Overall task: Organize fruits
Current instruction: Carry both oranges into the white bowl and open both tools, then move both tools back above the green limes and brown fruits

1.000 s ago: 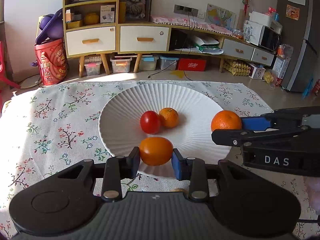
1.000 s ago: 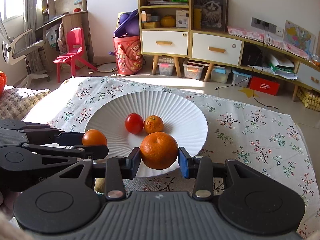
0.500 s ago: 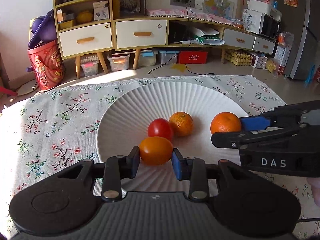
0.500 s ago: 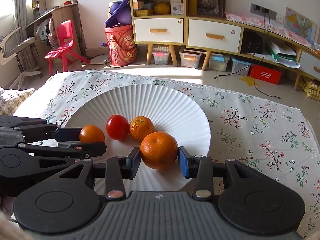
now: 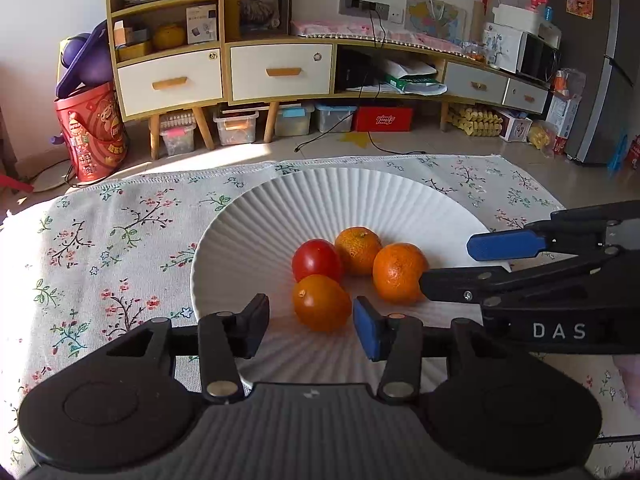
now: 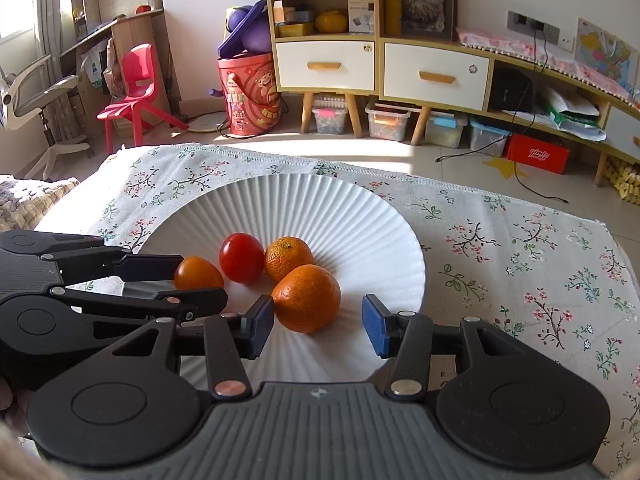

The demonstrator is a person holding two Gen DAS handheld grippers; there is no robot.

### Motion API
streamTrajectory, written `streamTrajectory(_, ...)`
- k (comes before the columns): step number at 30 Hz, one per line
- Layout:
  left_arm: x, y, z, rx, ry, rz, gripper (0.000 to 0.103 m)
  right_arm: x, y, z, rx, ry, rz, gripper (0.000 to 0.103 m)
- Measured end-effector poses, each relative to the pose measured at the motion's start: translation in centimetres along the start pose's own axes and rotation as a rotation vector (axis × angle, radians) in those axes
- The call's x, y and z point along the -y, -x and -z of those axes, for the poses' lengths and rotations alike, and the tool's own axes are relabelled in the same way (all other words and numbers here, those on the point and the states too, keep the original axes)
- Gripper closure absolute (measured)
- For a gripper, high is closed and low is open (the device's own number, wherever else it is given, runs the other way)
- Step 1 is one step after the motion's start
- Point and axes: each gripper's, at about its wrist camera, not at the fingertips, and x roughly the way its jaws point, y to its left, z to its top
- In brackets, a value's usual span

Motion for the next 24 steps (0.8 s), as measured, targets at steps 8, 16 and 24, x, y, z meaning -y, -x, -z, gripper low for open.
streamTrajectory(8, -0.3, 1.9, 0.2, 0.019, 0.014, 0.011, 0.049, 0.1, 1.5, 0.4, 0.009, 0.017, -0.003, 0.039)
streamTrajectory(16, -0.2, 4.2, 1.3, 0.038, 0.025, 0.006, 0.035, -0.1, 4.2, 1.8, 0.024, 0.07, -0.01, 0.028)
streamTrajectory(24, -0.2, 6.2, 2.5, 0.031, 0.042, 0.009, 0.023, -0.1, 6.1, 3.3, 0.03, 0.075, 0.004, 0.02)
